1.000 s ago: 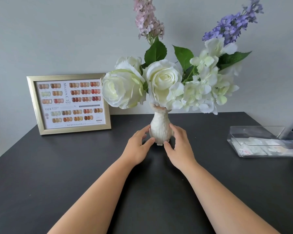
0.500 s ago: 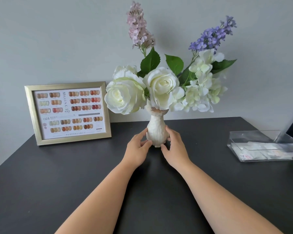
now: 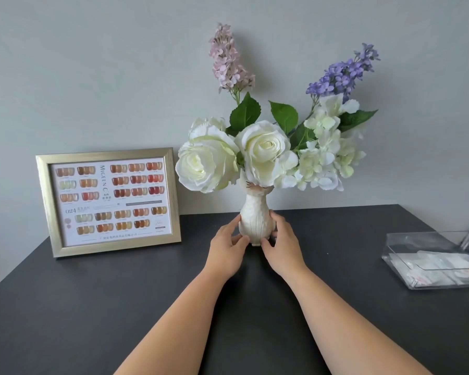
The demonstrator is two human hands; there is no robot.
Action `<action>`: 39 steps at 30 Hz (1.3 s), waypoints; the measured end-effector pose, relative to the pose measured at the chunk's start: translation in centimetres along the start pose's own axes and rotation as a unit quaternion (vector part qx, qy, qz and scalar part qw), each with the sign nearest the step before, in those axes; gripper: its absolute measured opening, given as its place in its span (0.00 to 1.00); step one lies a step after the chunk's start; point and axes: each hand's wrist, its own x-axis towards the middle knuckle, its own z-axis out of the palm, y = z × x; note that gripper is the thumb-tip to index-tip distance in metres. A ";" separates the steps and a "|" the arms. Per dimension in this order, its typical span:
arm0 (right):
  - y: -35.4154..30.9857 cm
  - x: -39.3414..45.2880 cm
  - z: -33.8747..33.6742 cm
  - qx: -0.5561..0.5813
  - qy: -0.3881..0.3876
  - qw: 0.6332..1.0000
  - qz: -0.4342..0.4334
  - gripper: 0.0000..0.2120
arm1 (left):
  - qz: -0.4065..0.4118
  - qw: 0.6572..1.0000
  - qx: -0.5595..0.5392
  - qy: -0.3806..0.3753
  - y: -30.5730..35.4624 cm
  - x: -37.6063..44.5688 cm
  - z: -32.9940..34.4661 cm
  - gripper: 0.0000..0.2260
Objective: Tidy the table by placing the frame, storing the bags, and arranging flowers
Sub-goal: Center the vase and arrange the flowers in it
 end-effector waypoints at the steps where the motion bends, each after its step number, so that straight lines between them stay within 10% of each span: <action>1: 0.1 0.2 0.1 0.001 -0.002 1.000 0.001 0.34 | 0.001 1.000 0.000 0.001 -0.1 0.2 0.0 0.26; 12: -0.5 -1.0 -0.4 0.024 0.017 1.000 0.004 0.33 | 0.045 0.998 0.052 0.010 -0.4 -0.4 0.1 0.27; 19: -6.4 -2.1 -5.6 0.218 0.214 0.949 -0.072 0.31 | 0.113 0.970 -0.091 0.194 5.9 -1.8 -3.4 0.22; 24: -11.3 -0.8 -9.5 0.296 0.207 0.917 -0.169 0.41 | 0.202 0.943 -0.137 0.227 11.7 -2.3 -5.8 0.28; 34: -15.4 3.0 -15.3 0.040 0.154 0.964 -0.213 0.50 | 0.213 0.950 0.070 0.217 18.5 2.2 -10.3 0.26; 39: -16.9 4.1 -16.2 -0.101 0.149 0.946 -0.271 0.38 | 0.213 0.952 0.120 0.182 21.3 4.4 -11.0 0.21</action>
